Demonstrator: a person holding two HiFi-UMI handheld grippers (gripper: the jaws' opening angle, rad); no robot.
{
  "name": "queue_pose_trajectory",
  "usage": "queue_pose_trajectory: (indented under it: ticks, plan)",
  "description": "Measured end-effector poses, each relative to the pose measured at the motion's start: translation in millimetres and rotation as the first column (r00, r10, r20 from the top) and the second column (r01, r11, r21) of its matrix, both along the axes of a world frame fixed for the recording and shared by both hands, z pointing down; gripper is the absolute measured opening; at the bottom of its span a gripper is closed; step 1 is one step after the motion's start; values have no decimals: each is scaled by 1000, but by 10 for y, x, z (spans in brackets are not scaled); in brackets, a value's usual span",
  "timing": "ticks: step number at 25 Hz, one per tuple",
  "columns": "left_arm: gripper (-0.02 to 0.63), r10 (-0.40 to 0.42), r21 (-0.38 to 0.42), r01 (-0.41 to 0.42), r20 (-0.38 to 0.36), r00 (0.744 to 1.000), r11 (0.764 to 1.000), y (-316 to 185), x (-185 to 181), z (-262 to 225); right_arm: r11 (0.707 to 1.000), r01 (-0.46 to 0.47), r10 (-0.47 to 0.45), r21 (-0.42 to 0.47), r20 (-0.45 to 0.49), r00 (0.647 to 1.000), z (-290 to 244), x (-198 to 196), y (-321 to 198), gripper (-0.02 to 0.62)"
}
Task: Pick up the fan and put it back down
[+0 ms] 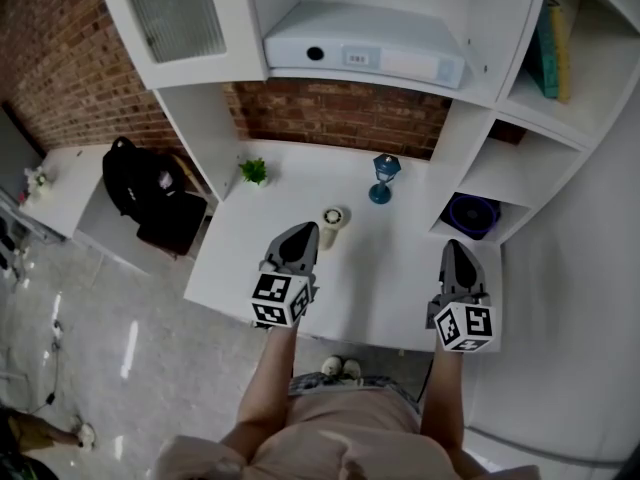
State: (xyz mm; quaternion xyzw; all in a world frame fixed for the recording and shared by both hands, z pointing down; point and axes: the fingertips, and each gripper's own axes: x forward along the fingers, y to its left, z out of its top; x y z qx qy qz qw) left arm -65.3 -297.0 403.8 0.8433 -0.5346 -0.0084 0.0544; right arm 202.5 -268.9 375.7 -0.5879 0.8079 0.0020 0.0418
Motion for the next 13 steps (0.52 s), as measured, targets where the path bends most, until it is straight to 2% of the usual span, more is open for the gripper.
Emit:
queue_pose_trajectory:
  ticks: [13]
  plan:
    - [28, 8, -18, -8, -12, 1000, 1000, -15, 108, 61, 1000, -16, 16, -26, -5, 1000, 75, 183, 24, 14]
